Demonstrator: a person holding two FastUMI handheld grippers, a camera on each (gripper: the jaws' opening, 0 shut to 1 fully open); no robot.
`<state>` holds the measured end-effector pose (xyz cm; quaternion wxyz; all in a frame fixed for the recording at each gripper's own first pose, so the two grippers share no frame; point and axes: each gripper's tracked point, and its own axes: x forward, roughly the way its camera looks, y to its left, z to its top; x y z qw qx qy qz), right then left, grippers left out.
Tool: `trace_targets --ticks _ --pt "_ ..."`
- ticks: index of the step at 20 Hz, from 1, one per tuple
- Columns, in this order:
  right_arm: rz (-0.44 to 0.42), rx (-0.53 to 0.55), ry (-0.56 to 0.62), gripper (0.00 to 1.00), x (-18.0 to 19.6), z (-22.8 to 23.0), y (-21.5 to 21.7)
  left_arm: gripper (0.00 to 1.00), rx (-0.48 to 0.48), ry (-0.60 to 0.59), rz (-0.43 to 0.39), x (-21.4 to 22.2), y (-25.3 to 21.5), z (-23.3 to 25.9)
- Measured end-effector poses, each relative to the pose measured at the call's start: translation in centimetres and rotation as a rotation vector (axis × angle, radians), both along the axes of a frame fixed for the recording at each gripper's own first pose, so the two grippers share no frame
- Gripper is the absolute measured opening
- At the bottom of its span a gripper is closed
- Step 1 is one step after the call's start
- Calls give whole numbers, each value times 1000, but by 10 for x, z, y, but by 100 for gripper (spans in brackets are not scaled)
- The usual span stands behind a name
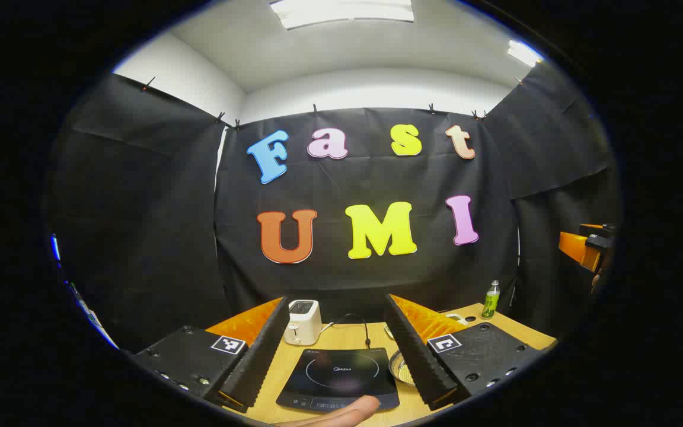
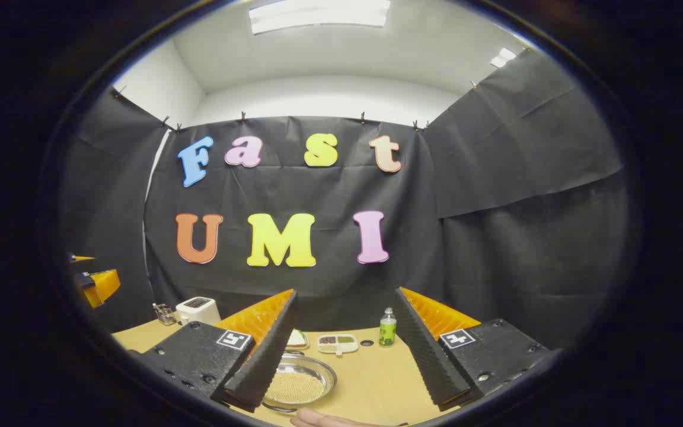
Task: First push the handle of the pot to place it horizontally, then grasp the pot with both hands and set it on the induction cooktop.
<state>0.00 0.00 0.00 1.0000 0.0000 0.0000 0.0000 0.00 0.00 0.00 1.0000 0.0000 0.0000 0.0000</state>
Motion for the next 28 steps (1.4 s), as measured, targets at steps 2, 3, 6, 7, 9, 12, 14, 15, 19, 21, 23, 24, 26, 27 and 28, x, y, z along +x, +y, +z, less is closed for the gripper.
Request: trace_targets --ticks 2,3,6,7,9,12,14,15,19,21,23,24,26,27,28 --pt "-3 2 2 96 2 -2 -4 95 -2 -4 -6 -2 -1 1" --pt "-4 2 3 96 2 -2 -5 96 -2 -6 -8 -2 -1 1" --pt "-5 4 6 96 3 -4 -8 95 -12 -8 -13 -4 -2 3" --pt "-6 6 7 96 3 -4 -8 96 -12 -10 -13 -3 -1 2" --pt "-3 7 12 96 3 -7 -8 96 -12 -14 -13 -4 -1 2" --pt "-2 9 14 96 5 -10 -8 95 -17 -13 -18 -5 -1 1" --pt "3 11 22 96 7 -14 -5 95 -17 -9 -15 -4 1 -3" --pt "11 14 29 96 8 -17 -2 95 -17 -8 -16 -4 1 -4" --pt "52 18 62 96 15 -33 12 95 -15 -13 -17 -6 3 -7" --pt "67 24 84 95 20 -44 20 96 -22 -13 -21 -7 3 -7" --pt "114 29 107 84 22 -54 36 96 -28 -12 -25 -9 3 -7" --pt "120 21 123 82 25 -63 38 96 -26 -15 -25 -10 4 -8" --pt "142 4 149 76 30 -76 48 95 -19 -21 -23 -12 6 -8" --pt "151 -3 164 64 33 -83 54 95 -20 -24 -20 -13 7 -7" --pt "173 0 182 59 33 -91 62 96 -25 -27 -21 -14 7 -6"
